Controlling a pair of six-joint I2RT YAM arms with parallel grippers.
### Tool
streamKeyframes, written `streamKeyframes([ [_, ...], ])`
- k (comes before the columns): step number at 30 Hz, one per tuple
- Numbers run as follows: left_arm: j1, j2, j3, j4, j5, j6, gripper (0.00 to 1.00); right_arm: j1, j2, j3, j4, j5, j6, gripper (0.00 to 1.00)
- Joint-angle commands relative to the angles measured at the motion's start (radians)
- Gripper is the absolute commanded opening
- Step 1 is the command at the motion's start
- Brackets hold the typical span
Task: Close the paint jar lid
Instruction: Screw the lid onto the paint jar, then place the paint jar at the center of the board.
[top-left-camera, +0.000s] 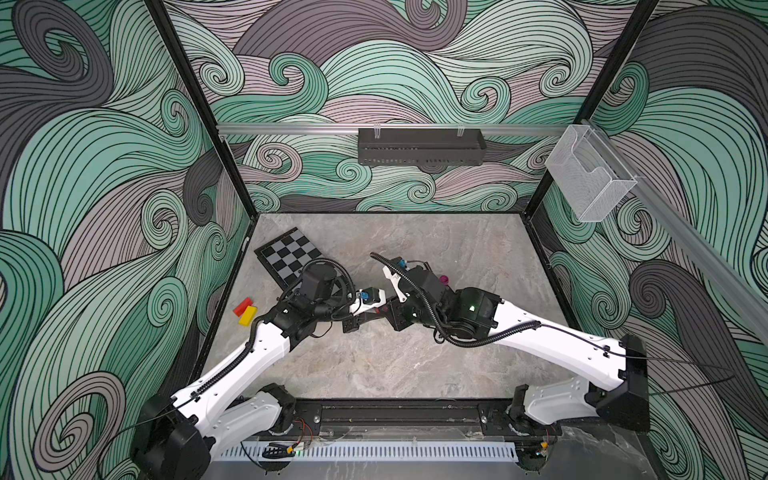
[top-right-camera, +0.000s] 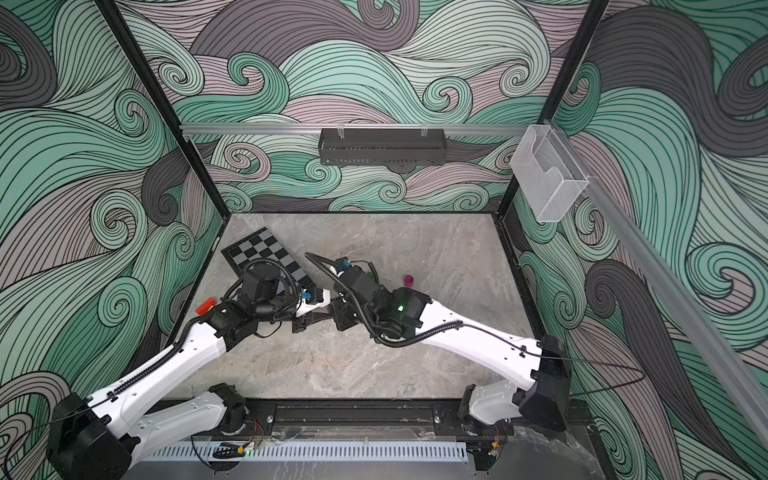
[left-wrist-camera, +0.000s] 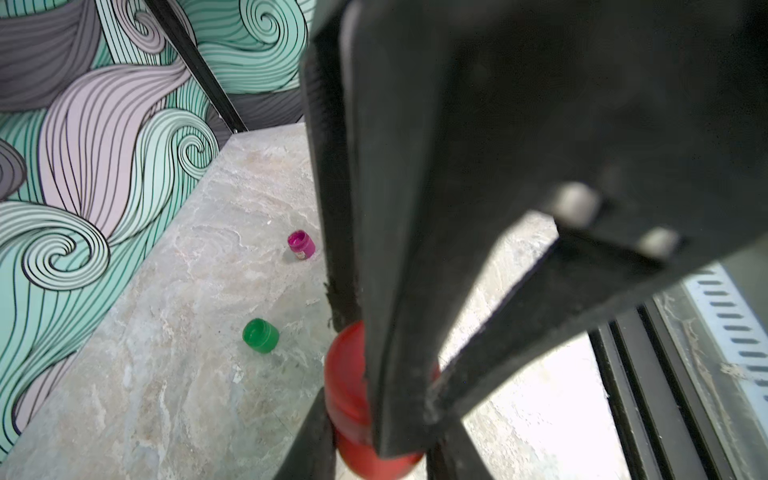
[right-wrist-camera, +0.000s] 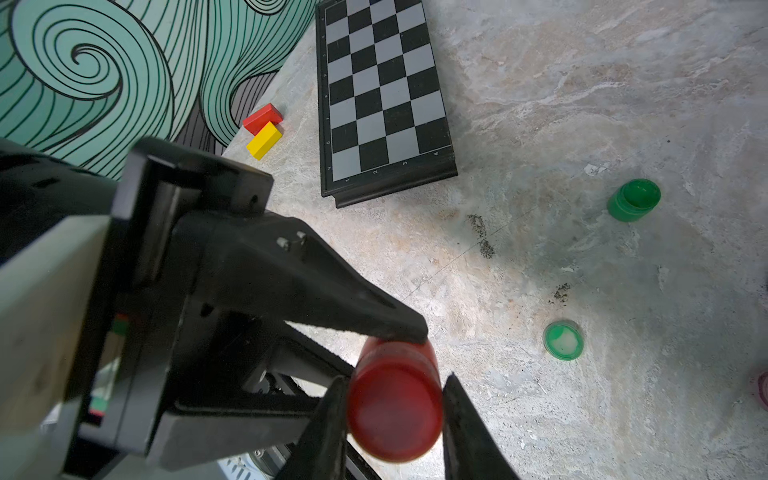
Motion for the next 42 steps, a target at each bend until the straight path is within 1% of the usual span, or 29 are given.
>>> streamKeyframes([
  [1,-0.015,-0.022,0.027,0.042,0.064,0.012,0.15,-0.03,-0.082,-0.024,0.07,0.009,-0.014,0.46],
  [5,-0.014,-0.022,0.028,0.04,0.063,0.011,0.15,-0.089,-0.193,-0.08,0.071,-0.04,0.011,0.63],
  [10,-0.015,-0.022,0.028,0.041,0.062,0.01,0.15,-0.16,-0.271,-0.137,0.071,-0.12,0.073,0.7],
  [15,-0.015,-0.022,0.029,0.043,0.063,0.006,0.15,-0.174,-0.255,-0.139,0.066,-0.174,0.096,0.75],
  [20,-0.015,-0.022,0.029,0.045,0.059,0.002,0.15,-0.165,-0.198,-0.107,0.044,-0.211,0.095,0.75],
  [30,-0.016,-0.017,0.032,0.044,0.046,-0.002,0.15,-0.094,-0.11,-0.05,0.039,-0.198,0.092,0.76],
  [42,-0.016,-0.015,0.034,0.04,0.044,-0.003,0.15,-0.051,-0.033,0.002,0.01,-0.159,0.075,0.6],
])
